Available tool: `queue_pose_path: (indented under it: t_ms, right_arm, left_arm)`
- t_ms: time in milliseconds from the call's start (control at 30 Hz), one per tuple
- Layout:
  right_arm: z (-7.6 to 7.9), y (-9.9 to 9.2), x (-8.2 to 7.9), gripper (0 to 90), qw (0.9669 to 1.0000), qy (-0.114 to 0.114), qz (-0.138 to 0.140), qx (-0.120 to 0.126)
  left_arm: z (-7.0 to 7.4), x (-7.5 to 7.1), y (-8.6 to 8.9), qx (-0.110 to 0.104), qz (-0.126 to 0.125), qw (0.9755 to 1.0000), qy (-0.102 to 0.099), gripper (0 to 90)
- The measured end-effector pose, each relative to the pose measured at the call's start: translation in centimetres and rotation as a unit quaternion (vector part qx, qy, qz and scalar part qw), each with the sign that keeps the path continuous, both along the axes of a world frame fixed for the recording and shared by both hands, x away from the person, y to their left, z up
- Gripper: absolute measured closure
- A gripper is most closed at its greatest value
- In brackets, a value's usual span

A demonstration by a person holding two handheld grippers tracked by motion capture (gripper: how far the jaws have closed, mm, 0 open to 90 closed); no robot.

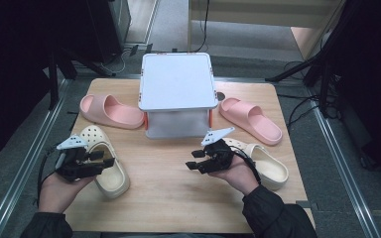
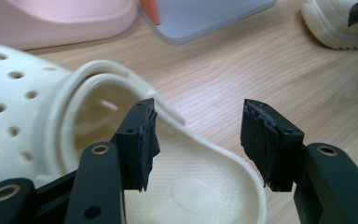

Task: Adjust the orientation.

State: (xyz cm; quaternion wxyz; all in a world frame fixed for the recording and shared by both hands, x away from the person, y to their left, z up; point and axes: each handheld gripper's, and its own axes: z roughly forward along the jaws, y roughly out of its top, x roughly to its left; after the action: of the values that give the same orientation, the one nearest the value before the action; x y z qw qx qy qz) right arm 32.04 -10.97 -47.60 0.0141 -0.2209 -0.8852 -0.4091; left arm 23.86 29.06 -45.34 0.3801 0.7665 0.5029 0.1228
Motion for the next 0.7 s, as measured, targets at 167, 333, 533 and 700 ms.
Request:
queue_pose_path:
  t_ms: [167,333,533,700]
  right_arm:
    - [-0.2,0.5,-0.1,51.3,0.9999,0.002,0.011,-0.006]
    - [-0.3,0.6,-0.2,51.3,0.9999,0.001,0.014,-0.007]
    - [-0.3,0.6,-0.1,51.3,0.9999,0.004,0.01,-0.01]
    - [-0.3,0.7,-0.2,51.2,0.9998,0.003,0.013,-0.012]
  left_arm:
    - [0.0,-0.3,1.5,-0.004,0.025,0.9997,0.0,45.0]
    - [0.0,-0.7,3.2,-0.006,0.05,0.9987,-0.001,44.6]
    - [-0.6,-0.4,4.3,0.0,0.076,0.9971,0.003,43.0]
    - [-1.5,0.2,4.6,0.006,0.084,0.9963,0.012,42.6]
